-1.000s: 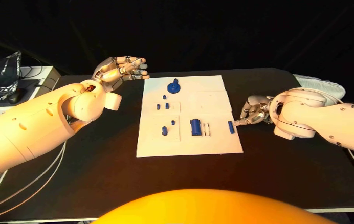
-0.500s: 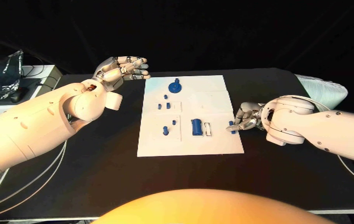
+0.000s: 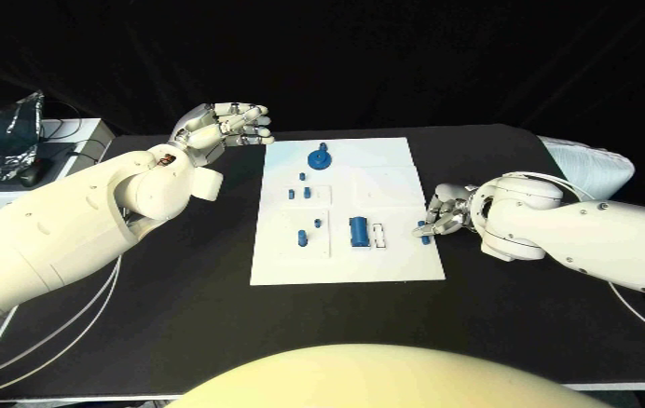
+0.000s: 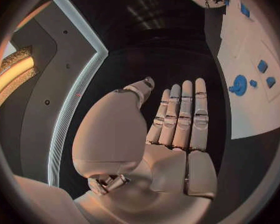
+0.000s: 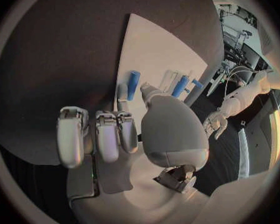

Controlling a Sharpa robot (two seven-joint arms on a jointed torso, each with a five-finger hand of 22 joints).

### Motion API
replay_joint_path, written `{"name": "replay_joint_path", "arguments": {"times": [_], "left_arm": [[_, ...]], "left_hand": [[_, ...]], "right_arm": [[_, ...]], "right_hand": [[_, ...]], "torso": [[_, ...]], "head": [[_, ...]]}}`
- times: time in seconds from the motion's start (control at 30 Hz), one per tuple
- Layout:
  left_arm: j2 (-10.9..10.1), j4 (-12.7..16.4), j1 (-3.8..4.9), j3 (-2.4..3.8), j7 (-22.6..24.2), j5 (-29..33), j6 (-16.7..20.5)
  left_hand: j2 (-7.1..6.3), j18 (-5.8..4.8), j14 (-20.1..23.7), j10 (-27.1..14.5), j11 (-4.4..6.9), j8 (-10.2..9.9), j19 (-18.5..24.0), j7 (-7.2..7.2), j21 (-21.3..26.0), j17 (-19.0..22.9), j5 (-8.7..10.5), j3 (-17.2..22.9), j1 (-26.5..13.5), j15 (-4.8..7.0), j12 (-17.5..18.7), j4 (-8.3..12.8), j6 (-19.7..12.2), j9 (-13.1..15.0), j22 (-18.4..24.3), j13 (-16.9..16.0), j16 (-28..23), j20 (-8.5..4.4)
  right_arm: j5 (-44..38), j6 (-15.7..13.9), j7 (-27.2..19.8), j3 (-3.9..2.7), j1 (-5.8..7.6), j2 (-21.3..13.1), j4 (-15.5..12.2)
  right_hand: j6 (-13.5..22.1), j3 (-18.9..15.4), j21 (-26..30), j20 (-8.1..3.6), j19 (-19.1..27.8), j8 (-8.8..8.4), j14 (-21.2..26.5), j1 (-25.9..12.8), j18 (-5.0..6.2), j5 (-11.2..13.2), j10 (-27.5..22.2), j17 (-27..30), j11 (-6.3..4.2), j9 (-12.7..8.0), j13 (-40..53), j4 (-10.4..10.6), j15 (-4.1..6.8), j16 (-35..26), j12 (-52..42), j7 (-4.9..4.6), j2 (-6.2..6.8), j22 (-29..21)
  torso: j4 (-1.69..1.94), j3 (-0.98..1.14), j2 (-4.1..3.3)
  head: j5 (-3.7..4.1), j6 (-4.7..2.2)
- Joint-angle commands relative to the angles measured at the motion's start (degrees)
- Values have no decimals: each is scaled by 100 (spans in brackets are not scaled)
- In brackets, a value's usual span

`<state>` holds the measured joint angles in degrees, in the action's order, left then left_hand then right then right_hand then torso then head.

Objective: Assemble the parts on the task board

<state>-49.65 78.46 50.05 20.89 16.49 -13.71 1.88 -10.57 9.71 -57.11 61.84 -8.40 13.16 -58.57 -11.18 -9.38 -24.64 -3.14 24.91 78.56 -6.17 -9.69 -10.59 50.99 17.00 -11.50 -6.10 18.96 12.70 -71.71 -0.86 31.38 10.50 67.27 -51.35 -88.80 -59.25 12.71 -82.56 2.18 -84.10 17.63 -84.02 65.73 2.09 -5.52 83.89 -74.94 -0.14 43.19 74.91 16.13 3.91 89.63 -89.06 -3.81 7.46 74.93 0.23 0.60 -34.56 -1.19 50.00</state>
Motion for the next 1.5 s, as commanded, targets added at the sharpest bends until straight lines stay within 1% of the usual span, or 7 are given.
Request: {"name": "replay_joint_path", "arguments": {"times": [0.03, 0.4, 0.5, 0.6, 0.67, 0.97, 1.5], "left_arm": [[7, 20, 0, 2, 17, -10, -102], [-6, 20, 0, 2, 6, -10, -104], [-5, 21, 0, 2, 5, -10, -107], [-3, 20, 0, 2, 2, -10, -107], [-2, 18, 0, 2, 1, -10, -106], [8, 12, -1, 1, -4, -10, -108], [-4, 22, -2, 0, -25, -10, -113]], "left_hand": [[-13, 73, 48, -15, -7, 13, -24, -23, 38, -5, 20, 6, 49, -12, -37, -38, 3, -7, 10, -5, 22, 3], [-13, 72, 59, -25, -10, 12, -23, -25, 45, -6, 20, 1, 48, -15, -35, -46, 0, -9, 15, -4, 18, 4], [-13, 72, 59, -25, -10, 12, -23, -25, 45, -6, 20, 1, 48, -15, -35, -46, 0, -9, 15, -4, 18, 4], [-13, 72, 59, -25, -10, 12, -23, -25, 45, -6, 20, 1, 48, -15, -35, -46, 0, -9, 15, -4, 18, 4], [-13, 72, 59, -25, -10, 12, -23, -25, 45, -6, 20, 1, 48, -15, -35, -46, 0, -9, 15, -4, 18, 4], [-12, 71, 66, -30, -12, 11, -23, -28, 51, -8, 20, -3, 49, -17, -33, -53, -2, -11, 19, -5, 17, 6], [-12, 71, 66, -30, -12, 11, -23, -28, 51, -8, 20, -3, 49, -17, -33, -53, -2, -11, 19, -5, 17, 6]], "right_arm": [[-478, 100, 30, 12, -33, 51, 51], [-663, 257, 31, 23, -203, 136, 74], [-579, 262, 29, 24, -212, 125, 45], [-433, 247, 25, 24, -219, 101, -10], [-292, 203, 19, 24, -222, 78, -56], [221, -152, 1, 12, -168, -26, -228], [1382, -547, 15, -9, 199, 69, -483]], "right_hand": [[96, 67, 3, -33, -471, -55, -598, 300, -70, 108, 548, -1506, -27, 43, 1432, -107, 22, 37, 35, -11, 51, 1301], [199, 223, 20, 1, -468, -214, -598, 907, -69, 36, 526, -1506, 21, 82, 1409, -334, -20, 37, 76, -68, 244, 1303], [208, 318, 27, 9, -467, -290, -598, 1033, -68, -290, 521, -1506, 34, 58, 1405, -383, -29, 37, 84, -85, 281, 1303], [208, 593, 31, 22, -468, -436, -598, 1129, -67, -1225, 516, -1506, 57, 4, 1402, -413, -45, 37, 91, -114, 343, 1306], [186, 849, 39, 32, -468, -527, -598, 1106, -66, -1676, 512, -1506, 69, -33, 1398, -425, -58, 37, 98, -133, 380, 1306], [107, 1706, 41, 42, -470, -663, -598, 923, -66, -2417, 518, -1506, 83, -80, 1405, -698, -69, 37, 87, -158, 363, 1312], [43, 1787, 56, 41, -469, -650, -598, 620, -64, -2364, 519, -1506, 73, -47, 1405, -780, -63, 37, 89, -140, 451, 1309]], "torso": [[-5, -1, 1], [-5, 1, 1], [-8, 1, 3], [-5, 6, -1], [-5, 7, -1], [-2, 2, 1], [3, -6, 1]], "head": [[-5, 0], [-27, 0], [-35, 0], [-35, 0], [-26, 0], [-44, 0], [-51, 0]]}}
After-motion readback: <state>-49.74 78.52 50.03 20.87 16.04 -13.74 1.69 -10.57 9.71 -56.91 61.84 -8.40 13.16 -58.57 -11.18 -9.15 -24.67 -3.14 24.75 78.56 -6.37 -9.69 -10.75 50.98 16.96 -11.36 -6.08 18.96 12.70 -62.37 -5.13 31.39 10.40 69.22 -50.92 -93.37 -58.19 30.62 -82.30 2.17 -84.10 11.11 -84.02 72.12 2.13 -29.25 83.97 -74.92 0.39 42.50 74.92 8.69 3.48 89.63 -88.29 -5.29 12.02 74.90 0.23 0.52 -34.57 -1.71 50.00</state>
